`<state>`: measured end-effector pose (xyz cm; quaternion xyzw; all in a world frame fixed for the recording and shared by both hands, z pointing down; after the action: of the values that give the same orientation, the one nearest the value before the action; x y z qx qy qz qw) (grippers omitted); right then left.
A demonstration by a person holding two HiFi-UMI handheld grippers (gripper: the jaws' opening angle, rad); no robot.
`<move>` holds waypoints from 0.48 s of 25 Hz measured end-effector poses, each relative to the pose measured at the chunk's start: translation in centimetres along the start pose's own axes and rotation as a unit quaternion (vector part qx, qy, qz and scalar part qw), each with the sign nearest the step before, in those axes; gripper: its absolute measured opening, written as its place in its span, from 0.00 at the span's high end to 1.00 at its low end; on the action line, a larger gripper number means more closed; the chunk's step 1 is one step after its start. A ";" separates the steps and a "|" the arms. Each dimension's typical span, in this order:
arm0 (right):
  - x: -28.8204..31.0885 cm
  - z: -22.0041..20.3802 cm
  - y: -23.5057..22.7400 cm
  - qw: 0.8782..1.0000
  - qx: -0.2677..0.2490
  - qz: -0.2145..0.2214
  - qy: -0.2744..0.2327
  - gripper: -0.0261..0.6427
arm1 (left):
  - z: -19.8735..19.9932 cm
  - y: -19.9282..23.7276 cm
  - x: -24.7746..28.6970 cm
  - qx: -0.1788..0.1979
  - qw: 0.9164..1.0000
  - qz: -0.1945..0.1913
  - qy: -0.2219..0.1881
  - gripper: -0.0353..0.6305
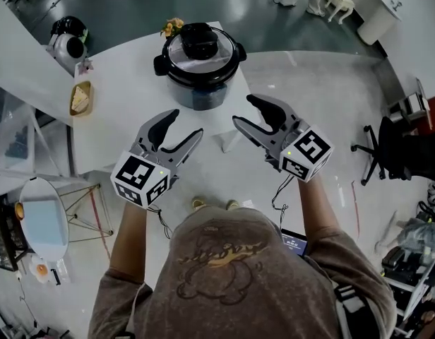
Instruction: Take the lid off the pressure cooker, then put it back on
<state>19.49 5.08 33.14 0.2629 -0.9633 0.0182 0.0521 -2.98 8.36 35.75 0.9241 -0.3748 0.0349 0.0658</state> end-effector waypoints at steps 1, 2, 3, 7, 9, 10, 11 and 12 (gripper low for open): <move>-0.4 -0.2 0.0 1.000 0.002 0.000 0.000 0.62 | -0.1 -0.4 0.0 0.002 1.000 0.002 0.001 0.54; -0.9 -0.4 0.0 1.000 0.003 0.000 0.000 0.62 | -0.1 -0.7 0.0 0.005 1.000 0.004 0.002 0.54; -1.4 -0.5 -0.1 1.000 0.005 -0.001 0.000 0.62 | -0.2 -1.0 0.1 0.007 1.000 0.006 0.001 0.54; -3.3 -1.4 -0.3 1.000 0.014 -0.016 -0.005 0.63 | -0.4 -2.4 0.2 0.008 1.000 0.019 -0.013 0.54; -4.4 -1.9 -0.3 0.999 0.014 -0.036 -0.013 0.63 | -0.7 -3.1 0.2 0.011 0.999 0.029 -0.021 0.54; -4.8 -2.2 -0.3 0.999 0.011 -0.049 -0.019 0.64 | -0.9 -3.4 0.1 0.013 0.999 0.036 -0.025 0.54; -5.2 -2.5 -0.2 0.998 0.010 -0.062 -0.024 0.65 | -1.1 -3.7 0.1 0.014 0.999 0.044 -0.028 0.54; -5.5 -2.8 -0.1 0.997 0.010 -0.073 -0.029 0.67 | -1.3 -3.8 0.1 0.014 0.998 0.051 -0.031 0.55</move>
<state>24.54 7.98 35.28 0.3335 -0.9424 0.0160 0.0226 -0.28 11.24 36.63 0.9054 -0.4225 0.0152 0.0391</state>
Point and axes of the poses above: the fingertips, and each gripper's own axes: x forward along the fingers, y to its left, z out of its top, the point moved 8 cm from there along -x, backward along the fingers, and after that the axes turned 3 degrees about -y, right-handed, at the moved point
